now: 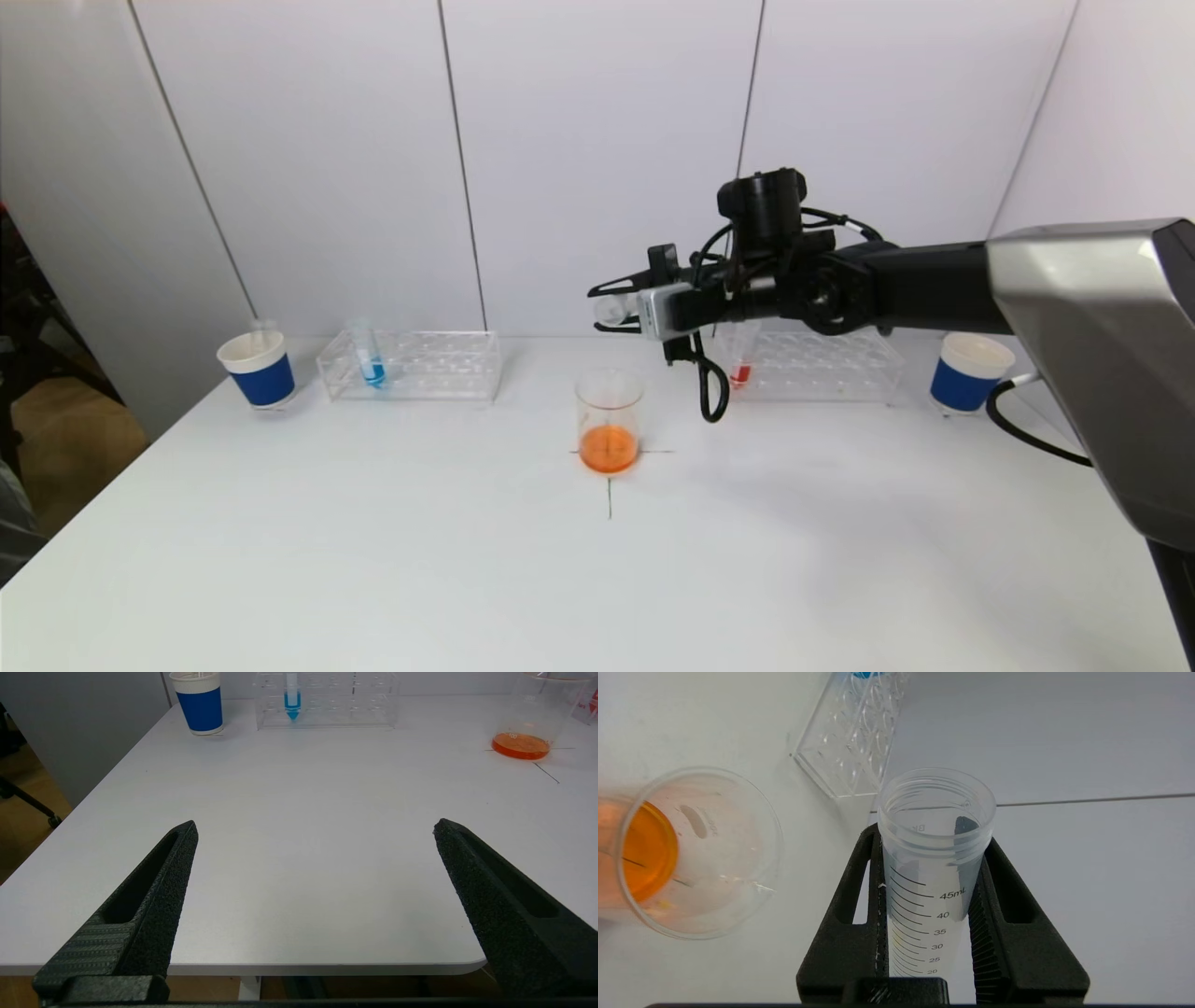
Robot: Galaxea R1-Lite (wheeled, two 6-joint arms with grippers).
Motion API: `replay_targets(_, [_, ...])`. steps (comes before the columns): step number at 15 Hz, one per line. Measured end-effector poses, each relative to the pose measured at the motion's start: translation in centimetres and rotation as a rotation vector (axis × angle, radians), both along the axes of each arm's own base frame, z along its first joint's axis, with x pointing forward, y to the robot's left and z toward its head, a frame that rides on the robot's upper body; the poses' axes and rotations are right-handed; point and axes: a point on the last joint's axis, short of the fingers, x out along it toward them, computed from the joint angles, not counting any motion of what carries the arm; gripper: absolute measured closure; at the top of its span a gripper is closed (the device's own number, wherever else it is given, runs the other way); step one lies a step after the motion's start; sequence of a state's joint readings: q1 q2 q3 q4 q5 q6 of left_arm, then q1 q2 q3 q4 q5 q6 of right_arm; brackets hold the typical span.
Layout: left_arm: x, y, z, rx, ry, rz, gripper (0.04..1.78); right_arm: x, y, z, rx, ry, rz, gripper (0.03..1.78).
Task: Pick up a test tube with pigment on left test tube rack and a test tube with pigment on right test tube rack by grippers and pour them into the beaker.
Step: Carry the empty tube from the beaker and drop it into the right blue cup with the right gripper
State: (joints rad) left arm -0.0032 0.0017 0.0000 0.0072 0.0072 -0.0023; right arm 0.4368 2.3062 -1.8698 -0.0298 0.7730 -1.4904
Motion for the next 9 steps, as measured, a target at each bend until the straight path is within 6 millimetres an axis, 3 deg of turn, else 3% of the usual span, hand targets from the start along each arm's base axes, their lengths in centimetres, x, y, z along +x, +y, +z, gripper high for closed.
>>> replay_targets(3, [0.0,0.0,0.0,0.000,0.000,0.000,0.06,-1.0,-0.2,1.5,0.030,0.209,-0.065,1.27])
replay_targets(9, [0.0,0.0,0.0,0.000,0.000,0.000,0.06,-2.4,-0.8,6.4,0.230,0.518,-0.214,1.27])
